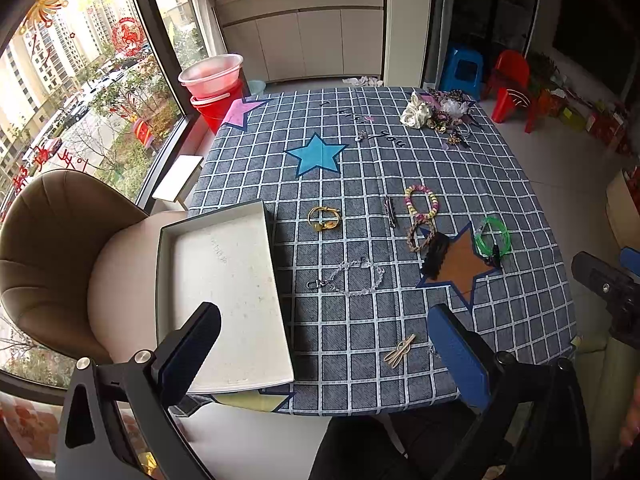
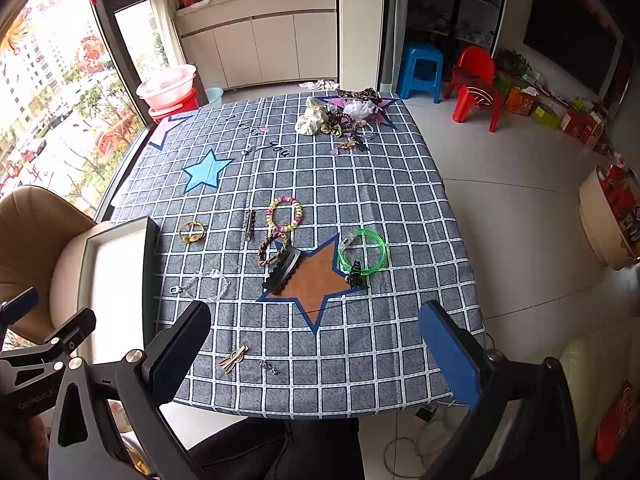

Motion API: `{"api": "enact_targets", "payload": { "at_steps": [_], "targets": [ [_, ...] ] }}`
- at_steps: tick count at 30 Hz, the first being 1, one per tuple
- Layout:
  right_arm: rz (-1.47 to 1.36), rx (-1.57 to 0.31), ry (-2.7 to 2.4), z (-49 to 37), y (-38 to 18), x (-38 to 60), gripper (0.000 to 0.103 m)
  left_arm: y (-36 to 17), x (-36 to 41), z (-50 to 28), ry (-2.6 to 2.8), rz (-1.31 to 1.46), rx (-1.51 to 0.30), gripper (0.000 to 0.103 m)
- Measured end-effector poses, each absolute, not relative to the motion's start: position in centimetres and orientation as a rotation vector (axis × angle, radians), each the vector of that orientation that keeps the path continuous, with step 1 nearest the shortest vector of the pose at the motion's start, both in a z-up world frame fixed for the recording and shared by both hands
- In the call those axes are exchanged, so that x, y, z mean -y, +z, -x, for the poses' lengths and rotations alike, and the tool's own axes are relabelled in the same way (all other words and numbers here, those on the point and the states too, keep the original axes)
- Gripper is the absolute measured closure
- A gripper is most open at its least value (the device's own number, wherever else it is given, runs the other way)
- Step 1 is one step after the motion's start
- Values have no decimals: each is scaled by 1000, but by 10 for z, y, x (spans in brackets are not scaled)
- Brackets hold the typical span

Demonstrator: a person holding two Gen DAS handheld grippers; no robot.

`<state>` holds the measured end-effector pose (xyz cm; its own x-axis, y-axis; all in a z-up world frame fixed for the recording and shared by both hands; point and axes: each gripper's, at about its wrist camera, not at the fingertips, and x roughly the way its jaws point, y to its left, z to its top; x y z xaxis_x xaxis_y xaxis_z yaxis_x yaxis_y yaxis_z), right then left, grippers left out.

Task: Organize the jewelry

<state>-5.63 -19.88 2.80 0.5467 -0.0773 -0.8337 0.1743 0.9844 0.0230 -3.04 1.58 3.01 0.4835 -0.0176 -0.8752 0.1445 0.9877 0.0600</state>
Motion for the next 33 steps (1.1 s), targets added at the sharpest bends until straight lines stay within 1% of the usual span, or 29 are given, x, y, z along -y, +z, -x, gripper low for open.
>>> {"api": "enact_targets", "payload": {
  "at_steps": [10,19,26,33],
  "targets": [
    [-180,-1041,-149,56,6,213,0,6,-11,19,-106,-150,-1121,0],
    [-295,-1105,-125,42,-34,242,0,-49,4,-9,-175,-185,-1219,0],
    [-286,-1215,-105,13,-76,254,0,-98,24,-40,-205,-236,-1255,0],
    [-346,-1306,-162,-22,-124,284,0,-142,34,-75,-229,-298,-1287,0]
  ]
}}
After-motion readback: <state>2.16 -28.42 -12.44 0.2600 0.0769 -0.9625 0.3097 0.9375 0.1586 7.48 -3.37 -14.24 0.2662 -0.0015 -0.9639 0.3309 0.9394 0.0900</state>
